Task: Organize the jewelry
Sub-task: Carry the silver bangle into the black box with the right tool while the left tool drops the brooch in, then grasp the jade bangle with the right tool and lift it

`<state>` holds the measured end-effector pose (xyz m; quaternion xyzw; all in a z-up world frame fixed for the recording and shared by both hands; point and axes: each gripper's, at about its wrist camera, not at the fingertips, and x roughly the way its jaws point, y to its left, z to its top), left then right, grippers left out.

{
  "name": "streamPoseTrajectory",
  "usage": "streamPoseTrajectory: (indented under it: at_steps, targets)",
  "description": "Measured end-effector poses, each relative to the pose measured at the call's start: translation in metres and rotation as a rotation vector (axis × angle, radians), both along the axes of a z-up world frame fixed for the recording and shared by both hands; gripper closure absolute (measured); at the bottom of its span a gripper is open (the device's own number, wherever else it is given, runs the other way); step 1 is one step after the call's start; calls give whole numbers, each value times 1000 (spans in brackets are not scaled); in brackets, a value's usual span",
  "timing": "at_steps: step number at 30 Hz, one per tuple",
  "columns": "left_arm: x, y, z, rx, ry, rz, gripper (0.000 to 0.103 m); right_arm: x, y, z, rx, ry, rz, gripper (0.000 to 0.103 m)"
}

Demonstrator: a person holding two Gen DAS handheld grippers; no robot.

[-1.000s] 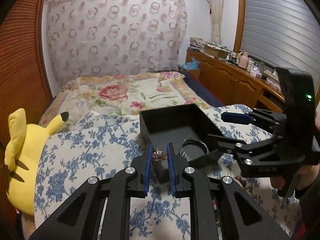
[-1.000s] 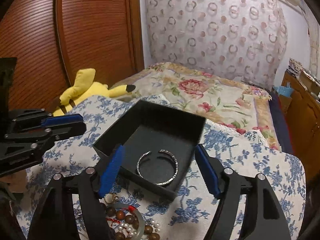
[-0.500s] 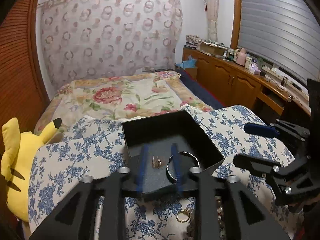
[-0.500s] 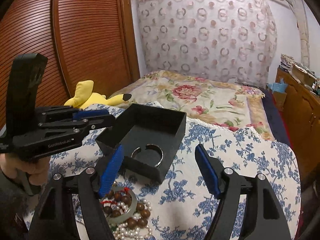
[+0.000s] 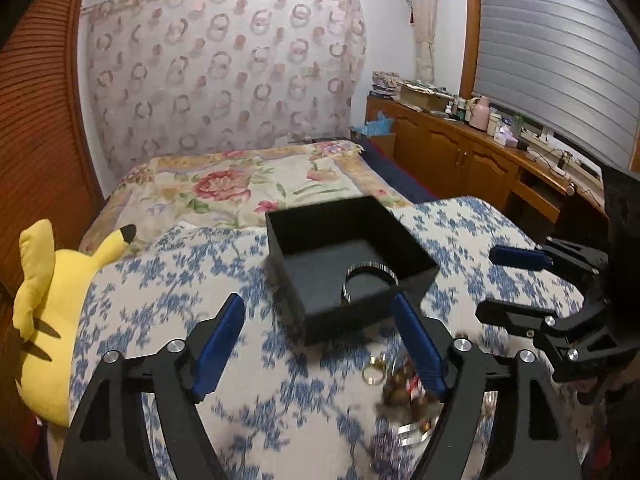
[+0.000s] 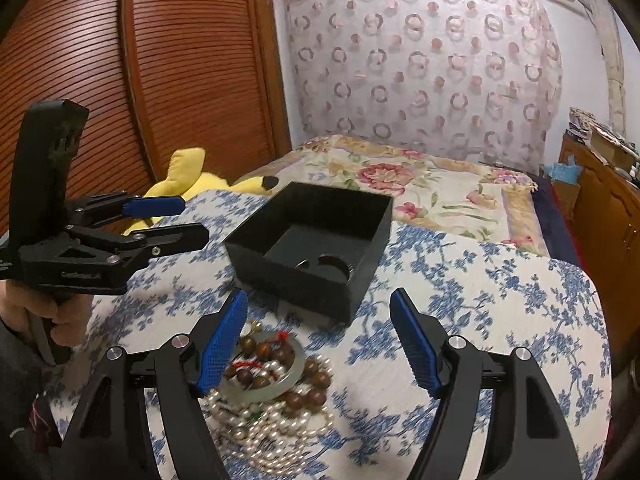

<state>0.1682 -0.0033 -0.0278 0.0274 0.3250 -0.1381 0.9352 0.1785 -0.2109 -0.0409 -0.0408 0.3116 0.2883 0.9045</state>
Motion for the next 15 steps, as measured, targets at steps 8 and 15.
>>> streamPoseTrajectory:
  at_steps: [8, 15]
  targets:
    - [-36, 17, -22, 13, 27, -1, 19, -14, 22, -17, -53, 33, 58, 24]
    - [-59, 28, -38, 3, 69, 12, 18, -21, 38, -30, -105, 67, 126, 15]
